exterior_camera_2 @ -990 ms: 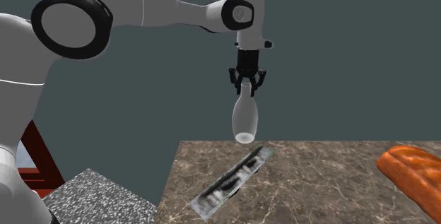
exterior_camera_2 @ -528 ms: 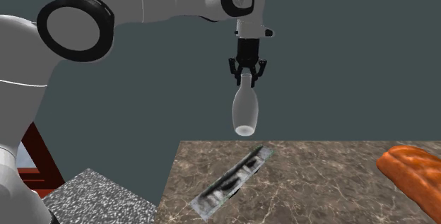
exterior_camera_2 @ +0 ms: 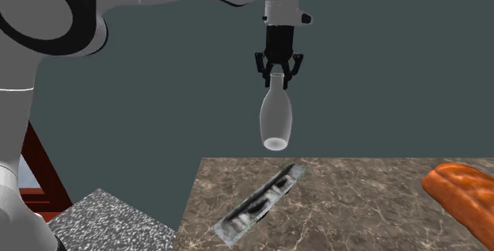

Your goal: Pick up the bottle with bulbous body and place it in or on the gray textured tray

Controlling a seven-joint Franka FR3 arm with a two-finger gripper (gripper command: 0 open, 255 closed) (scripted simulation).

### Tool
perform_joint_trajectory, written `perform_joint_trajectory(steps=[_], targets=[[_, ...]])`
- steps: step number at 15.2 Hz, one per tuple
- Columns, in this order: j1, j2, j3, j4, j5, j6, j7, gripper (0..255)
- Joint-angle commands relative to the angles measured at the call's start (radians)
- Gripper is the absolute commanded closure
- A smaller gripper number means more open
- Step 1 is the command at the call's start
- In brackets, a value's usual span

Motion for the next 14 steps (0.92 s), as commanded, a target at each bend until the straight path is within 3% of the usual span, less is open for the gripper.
perform_joint_trajectory(steps=[1,10,14], targets=[[0.0,-0.063,-0.011,-0.06,-0.019,0.001,-0.02,255],[-0.036,-0.244,-0.058,-0.163,-0.082,-0.063,-0.123,255],[-0.027,-0.271,-0.055,-0.253,-0.093,0.002,-0.113,255]])
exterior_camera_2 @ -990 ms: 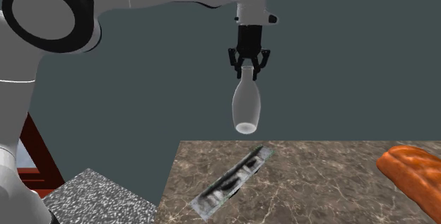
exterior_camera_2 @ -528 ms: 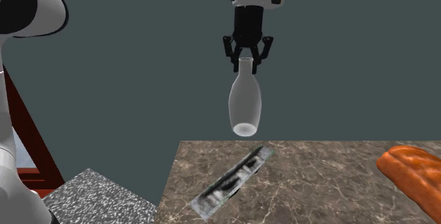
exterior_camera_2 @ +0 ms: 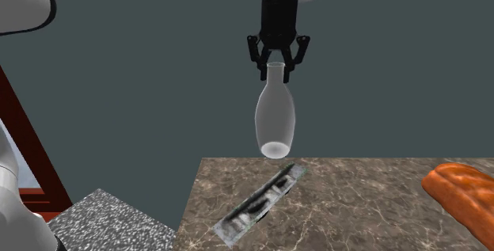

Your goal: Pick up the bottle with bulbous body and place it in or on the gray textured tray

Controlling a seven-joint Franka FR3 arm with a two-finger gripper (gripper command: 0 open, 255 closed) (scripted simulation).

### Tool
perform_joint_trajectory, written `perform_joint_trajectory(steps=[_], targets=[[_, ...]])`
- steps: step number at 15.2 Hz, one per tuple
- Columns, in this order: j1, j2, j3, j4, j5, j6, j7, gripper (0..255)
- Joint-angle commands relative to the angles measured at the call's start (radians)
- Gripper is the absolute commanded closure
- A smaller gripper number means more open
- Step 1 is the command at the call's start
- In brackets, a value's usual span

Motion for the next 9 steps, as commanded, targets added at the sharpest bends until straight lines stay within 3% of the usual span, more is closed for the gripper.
perform_joint_trajectory(steps=[1,9], targets=[[0.003,-0.012,0.001,-0.044,-0.005,0.033,0.003,255],[0.012,-0.044,0.005,-0.192,-0.018,0.151,0.018,255]])
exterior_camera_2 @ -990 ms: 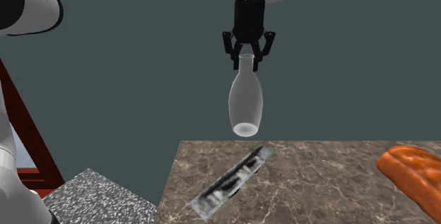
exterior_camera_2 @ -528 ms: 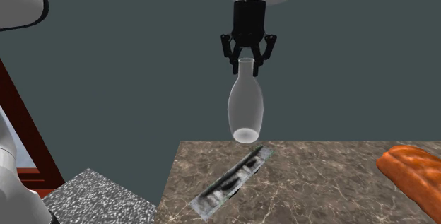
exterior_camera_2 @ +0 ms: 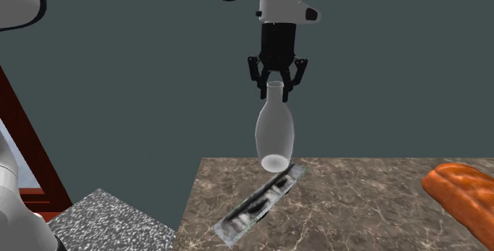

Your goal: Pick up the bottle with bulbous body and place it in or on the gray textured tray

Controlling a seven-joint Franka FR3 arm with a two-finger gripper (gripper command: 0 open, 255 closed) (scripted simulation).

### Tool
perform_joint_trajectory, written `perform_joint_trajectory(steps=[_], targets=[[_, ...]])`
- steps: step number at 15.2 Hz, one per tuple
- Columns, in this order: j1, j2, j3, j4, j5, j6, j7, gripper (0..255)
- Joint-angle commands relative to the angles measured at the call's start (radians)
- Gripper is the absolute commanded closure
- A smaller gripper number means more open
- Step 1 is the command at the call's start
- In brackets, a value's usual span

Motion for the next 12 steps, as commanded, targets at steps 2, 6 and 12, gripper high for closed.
perform_joint_trajectory(steps=[2,6,12], targets=[[0.003,-0.012,0.001,-0.056,-0.005,0.046,0.006,255],[0.005,-0.018,0.003,-0.117,-0.007,0.101,0.011,255],[0.006,-0.019,0.003,-0.199,-0.008,0.182,0.016,255]])
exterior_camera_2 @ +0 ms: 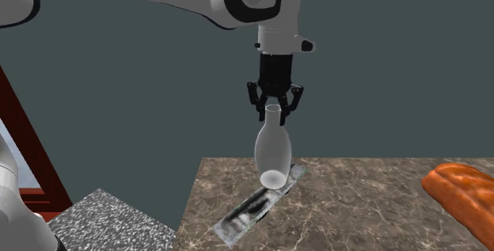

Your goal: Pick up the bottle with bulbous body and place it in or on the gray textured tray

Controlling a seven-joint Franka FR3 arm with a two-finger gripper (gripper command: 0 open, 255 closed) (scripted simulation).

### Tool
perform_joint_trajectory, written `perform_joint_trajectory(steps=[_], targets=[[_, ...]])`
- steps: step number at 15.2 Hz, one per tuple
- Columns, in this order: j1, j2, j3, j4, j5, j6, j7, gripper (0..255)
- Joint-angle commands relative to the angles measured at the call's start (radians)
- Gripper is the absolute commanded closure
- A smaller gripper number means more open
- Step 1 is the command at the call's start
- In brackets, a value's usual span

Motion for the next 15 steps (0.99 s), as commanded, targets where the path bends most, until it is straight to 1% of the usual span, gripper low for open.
perform_joint_trajectory(steps=[1,7,15], targets=[[0.0,0.004,0.0,-0.024,0.001,0.028,0.001,255],[-0.001,0.014,0.001,-0.101,0.005,0.115,0.003,255],[-0.001,0.014,0.001,-0.101,0.005,0.115,0.003,255]])
